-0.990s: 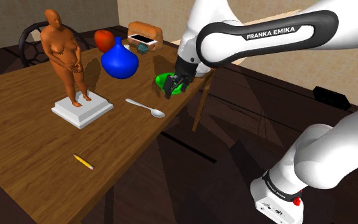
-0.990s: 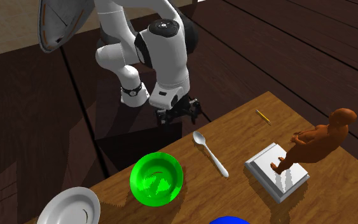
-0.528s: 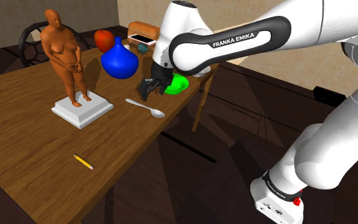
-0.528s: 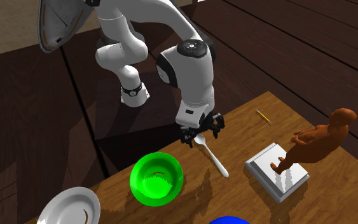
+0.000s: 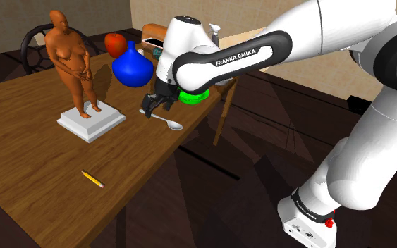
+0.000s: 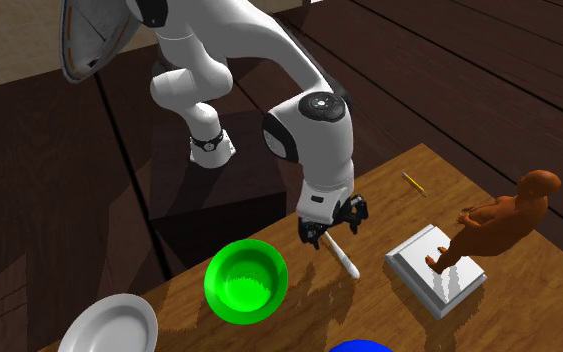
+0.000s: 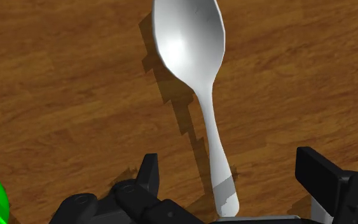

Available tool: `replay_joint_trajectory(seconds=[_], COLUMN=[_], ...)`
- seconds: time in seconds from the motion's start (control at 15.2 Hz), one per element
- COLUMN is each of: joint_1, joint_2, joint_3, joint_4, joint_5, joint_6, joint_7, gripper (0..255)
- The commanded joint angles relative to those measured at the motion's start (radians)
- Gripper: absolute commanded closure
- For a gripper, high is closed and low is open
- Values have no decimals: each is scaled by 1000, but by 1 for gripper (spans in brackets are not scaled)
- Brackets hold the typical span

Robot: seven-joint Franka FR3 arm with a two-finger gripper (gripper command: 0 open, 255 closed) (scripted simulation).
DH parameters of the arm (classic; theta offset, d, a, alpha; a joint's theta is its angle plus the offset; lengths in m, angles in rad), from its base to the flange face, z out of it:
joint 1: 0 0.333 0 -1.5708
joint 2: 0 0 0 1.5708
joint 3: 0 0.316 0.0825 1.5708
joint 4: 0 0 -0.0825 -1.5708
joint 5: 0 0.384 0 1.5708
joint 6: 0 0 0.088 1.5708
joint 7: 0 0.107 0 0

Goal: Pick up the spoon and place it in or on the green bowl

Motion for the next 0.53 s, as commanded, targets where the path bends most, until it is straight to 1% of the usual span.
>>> replay_joint_trajectory(seconds=[0.0,0.46], joint_1=[2,3], joint_2=[20,26], joint_3=[-1,-1], joint_4=[-3,-4], joint_5=[-8,-11], joint_6=[23,29], joint_7=[5,6], gripper=[0,0])
